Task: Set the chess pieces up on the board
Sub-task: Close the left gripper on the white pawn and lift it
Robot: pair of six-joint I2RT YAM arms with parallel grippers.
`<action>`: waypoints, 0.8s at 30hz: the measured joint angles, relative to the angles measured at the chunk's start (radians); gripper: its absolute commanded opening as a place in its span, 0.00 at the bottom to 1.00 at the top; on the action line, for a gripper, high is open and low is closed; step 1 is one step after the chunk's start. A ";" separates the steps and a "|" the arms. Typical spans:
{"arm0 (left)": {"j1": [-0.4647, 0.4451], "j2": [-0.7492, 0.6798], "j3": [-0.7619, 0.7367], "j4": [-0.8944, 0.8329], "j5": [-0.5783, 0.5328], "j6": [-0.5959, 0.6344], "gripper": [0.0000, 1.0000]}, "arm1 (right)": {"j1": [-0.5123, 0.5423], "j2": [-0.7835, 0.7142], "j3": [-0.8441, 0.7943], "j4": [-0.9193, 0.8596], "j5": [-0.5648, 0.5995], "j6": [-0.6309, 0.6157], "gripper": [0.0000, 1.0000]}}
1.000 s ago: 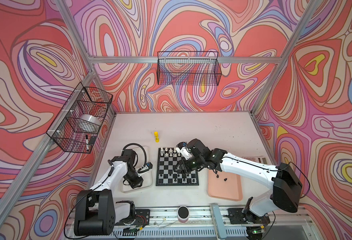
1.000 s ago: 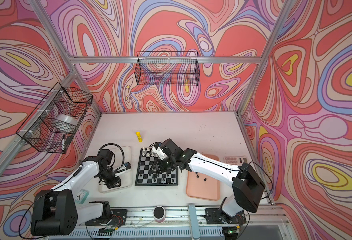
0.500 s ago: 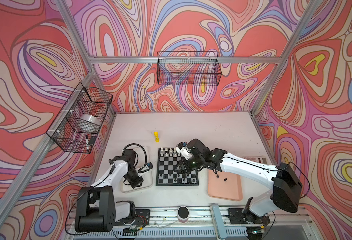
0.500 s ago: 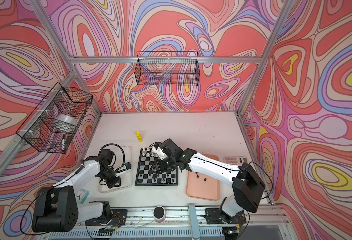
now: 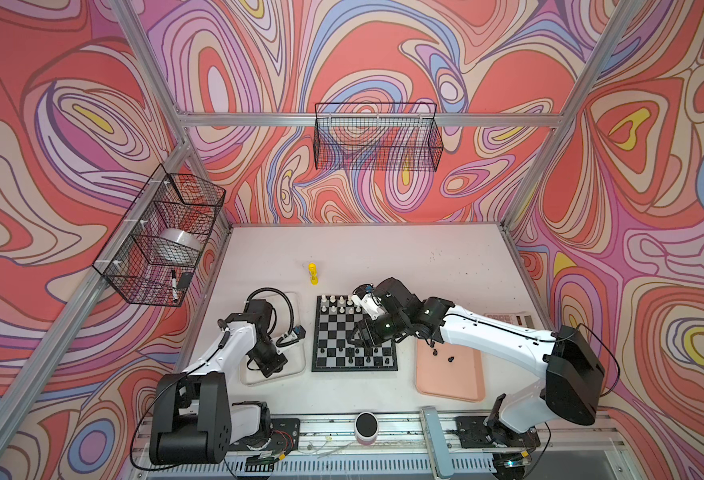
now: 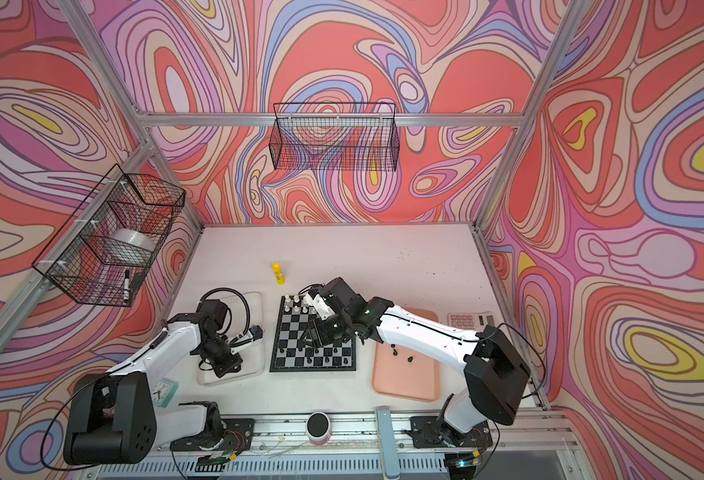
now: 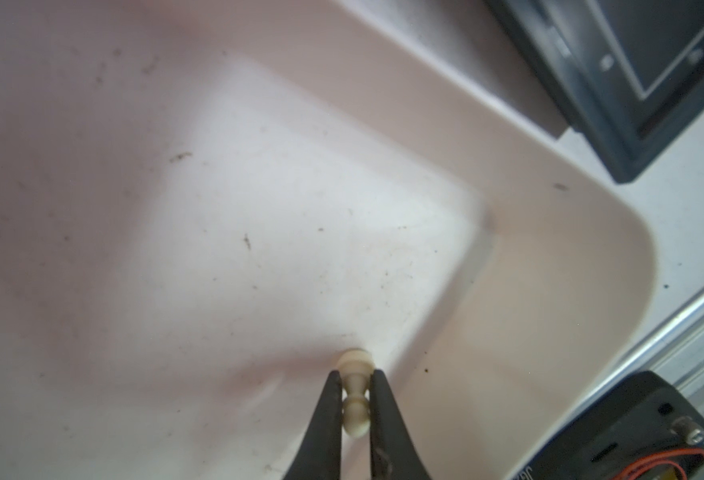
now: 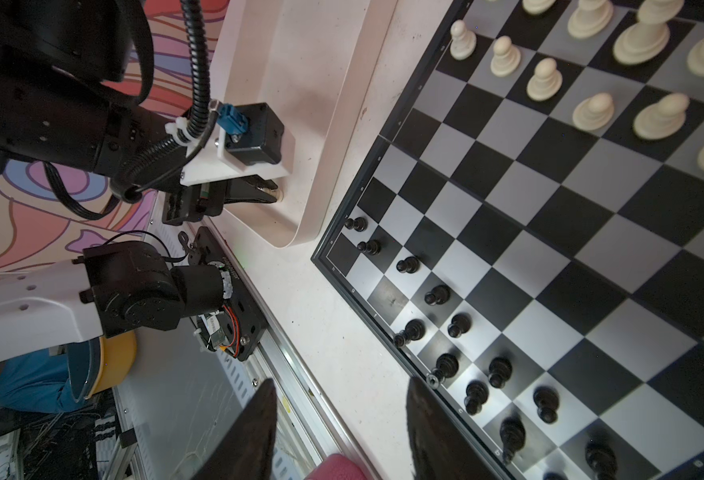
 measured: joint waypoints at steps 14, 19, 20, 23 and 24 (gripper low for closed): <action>0.000 -0.018 0.059 -0.021 -0.010 0.006 0.12 | 0.000 0.000 -0.006 0.003 0.000 0.000 0.51; -0.018 -0.005 0.128 -0.031 -0.014 0.006 0.12 | 0.000 -0.001 -0.018 0.005 0.002 0.000 0.51; -0.028 0.002 0.140 -0.031 -0.015 0.005 0.12 | 0.000 -0.001 -0.021 0.005 0.002 0.000 0.51; -0.071 0.027 0.175 -0.032 -0.023 -0.009 0.12 | 0.000 -0.008 -0.037 0.004 0.007 0.000 0.51; -0.089 0.036 0.187 -0.033 -0.024 -0.014 0.12 | 0.000 -0.014 -0.043 0.004 0.008 0.000 0.51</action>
